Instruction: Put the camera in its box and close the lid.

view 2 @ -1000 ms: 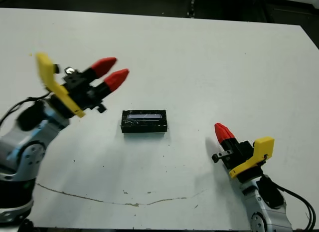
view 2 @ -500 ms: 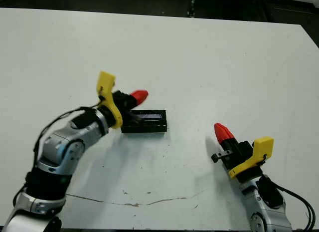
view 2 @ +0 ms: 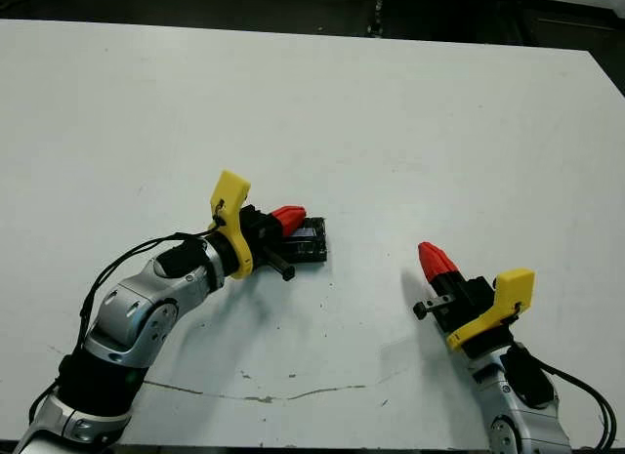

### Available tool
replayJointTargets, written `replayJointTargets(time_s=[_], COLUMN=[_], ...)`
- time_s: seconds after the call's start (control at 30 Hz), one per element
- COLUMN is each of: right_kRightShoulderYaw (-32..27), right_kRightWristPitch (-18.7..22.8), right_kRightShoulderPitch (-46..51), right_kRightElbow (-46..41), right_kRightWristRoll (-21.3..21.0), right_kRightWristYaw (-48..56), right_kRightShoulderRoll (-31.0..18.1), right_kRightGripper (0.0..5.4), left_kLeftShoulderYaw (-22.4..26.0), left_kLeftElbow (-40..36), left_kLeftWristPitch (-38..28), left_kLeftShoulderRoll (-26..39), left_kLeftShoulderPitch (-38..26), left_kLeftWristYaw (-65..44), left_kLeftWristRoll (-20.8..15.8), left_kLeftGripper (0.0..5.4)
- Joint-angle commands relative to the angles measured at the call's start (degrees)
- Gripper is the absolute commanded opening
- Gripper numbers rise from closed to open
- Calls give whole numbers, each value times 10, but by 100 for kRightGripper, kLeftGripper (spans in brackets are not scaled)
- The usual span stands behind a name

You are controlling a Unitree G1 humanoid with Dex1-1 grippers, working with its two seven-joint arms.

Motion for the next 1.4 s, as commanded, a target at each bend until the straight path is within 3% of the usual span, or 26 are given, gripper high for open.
replayJointTargets(time_s=[0.03, 0.17, 0.53, 0.7, 0.8, 1.07, 1.27, 1.4], right_kRightShoulderYaw=[-3, -4, -4, -5, -6, -6, -8, -11], right_kRightWristPitch=[-6, -2, 5, -2, 3, 0, -9, -29], right_kRightShoulderPitch=[7, 7, 9, 7, 7, 4, -3, -16], right_kRightElbow=[6, 5, -2, 3, 1, 3, 5, 4], right_kRightWristRoll=[-1, 0, -3, 2, 4, 6, 5, -2], right_kRightWristYaw=[3, 1, -4, 6, 4, 5, 5, -5], right_kRightShoulderRoll=[-3, -4, -7, -8, -7, -3, -1, 5], right_kRightGripper=[0, 0, 0, 0, 0, 0, 0, 0], left_kLeftShoulderYaw=[1, 3, 27, 38, 54, 157, 234, 254], left_kLeftElbow=[92, 168, 298, 187, 97, -86, -127, -127], left_kLeftWristPitch=[6, -48, -63, -18, 2, 4, -70, -147], left_kLeftShoulderRoll=[-16, -24, -47, -30, -14, 12, 7, 6], left_kLeftShoulderPitch=[24, 4, -64, -32, -3, 59, 91, 117], left_kLeftWristYaw=[18, 9, 23, 1, -23, -24, -11, 11], left_kLeftWristRoll=[23, 44, 64, 42, 8, -80, -112, -85], left_kLeftGripper=[2, 2, 2, 2, 2, 2, 2, 2])
